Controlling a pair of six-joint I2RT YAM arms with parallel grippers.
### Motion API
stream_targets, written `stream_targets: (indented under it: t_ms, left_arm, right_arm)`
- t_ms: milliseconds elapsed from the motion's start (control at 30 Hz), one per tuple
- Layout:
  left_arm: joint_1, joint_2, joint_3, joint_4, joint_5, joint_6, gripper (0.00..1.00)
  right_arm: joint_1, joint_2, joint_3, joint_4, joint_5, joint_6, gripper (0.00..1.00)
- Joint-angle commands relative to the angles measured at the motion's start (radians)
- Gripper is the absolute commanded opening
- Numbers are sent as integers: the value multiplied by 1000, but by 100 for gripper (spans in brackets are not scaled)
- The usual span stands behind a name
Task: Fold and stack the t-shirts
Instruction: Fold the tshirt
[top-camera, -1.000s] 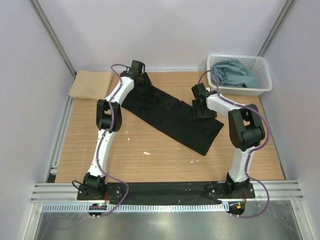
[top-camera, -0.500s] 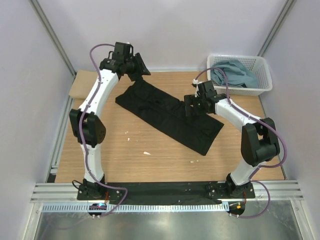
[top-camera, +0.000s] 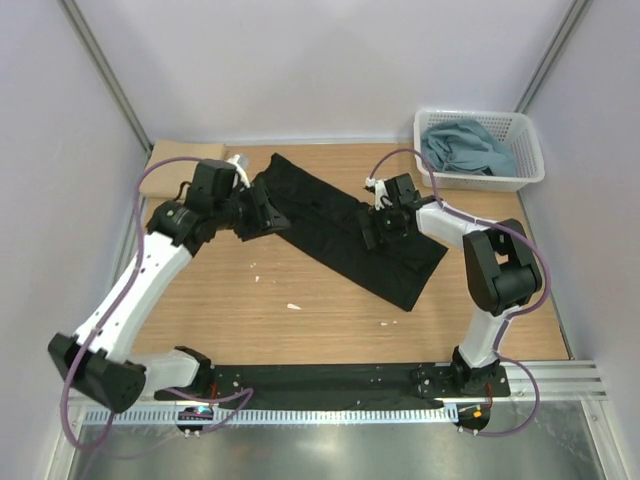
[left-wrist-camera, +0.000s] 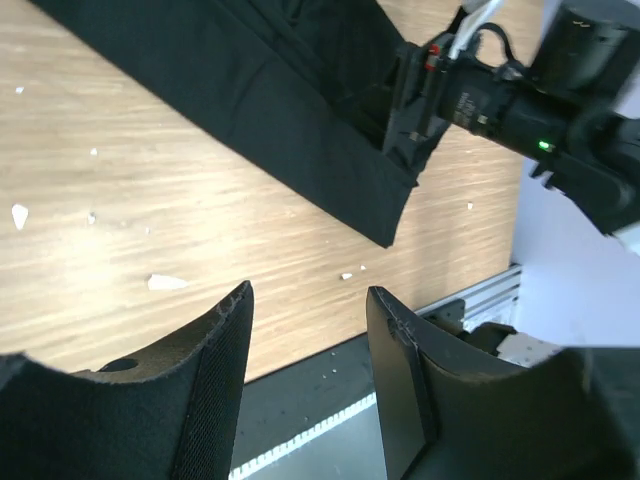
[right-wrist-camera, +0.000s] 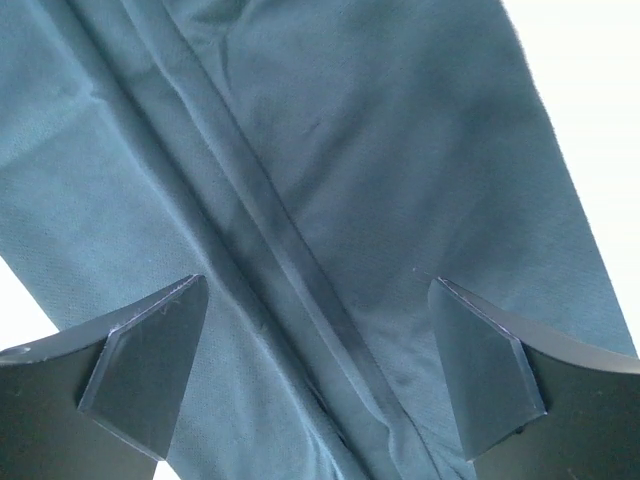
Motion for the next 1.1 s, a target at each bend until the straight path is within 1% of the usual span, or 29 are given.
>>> stream_targets:
  t_ms: [0, 100, 200, 400, 500, 600, 633, 667, 733, 767, 833, 867, 900, 933, 967, 1067]
  left_arm:
    - [7, -151, -56, -3, -29, -56, 51]
    - [7, -203, -64, -61, -55, -59, 51]
    - [7, -235, -64, -109, -81, -64, 51]
    - [7, -281, -102, -100, -95, -104, 51]
    - [7, -286, -114, -107, -114, -102, 51]
    - [7, -277, -114, -136, -147, -101, 51]
    - [7, -275, -118, -139, -160, -98, 51]
    - [7, -271, -121, -139, -172, -95, 51]
    - [7, -264, -133, -130, -206, -76, 52]
    - [7, -248, -134, -129, -213, -70, 52]
    - [9, -225, -136, -123, -224, -50, 53]
    - [9, -202, -136, -118, -226, -44, 54]
    - [9, -188, -139, -101, -229, -40, 54]
    - [9, -176, -142, -90, -229, -32, 55]
    - [10, -145, -144, -86, -227, -17, 55]
    - [22, -97, -148, -63, -256, 8, 55]
  right_arm:
    - [18, -1, -26, 53, 23, -26, 99]
    - [43, 21, -25, 38, 89, -17, 98]
    - [78, 53, -16, 6, 209, -6, 98]
    - [118, 88, -34, -26, 269, 50, 97]
    - [130, 95, -42, -63, 299, 132, 97]
    - [161, 99, -63, -118, 377, 266, 95]
    - [192, 101, -62, -140, 393, 317, 95]
    - [209, 95, -84, -150, 393, 413, 95]
    - [248, 64, -115, -149, 366, 498, 96]
    - [274, 56, -130, -157, 338, 603, 96]
    - [307, 35, -152, -144, 263, 697, 96]
    - [355, 12, -167, -131, 254, 736, 96]
    - [379, 4, -170, -134, 261, 821, 97]
    - [409, -8, -175, -134, 258, 863, 97]
    - [461, -22, -183, -126, 252, 941, 97]
    - [544, -48, -158, -140, 256, 1012, 100]
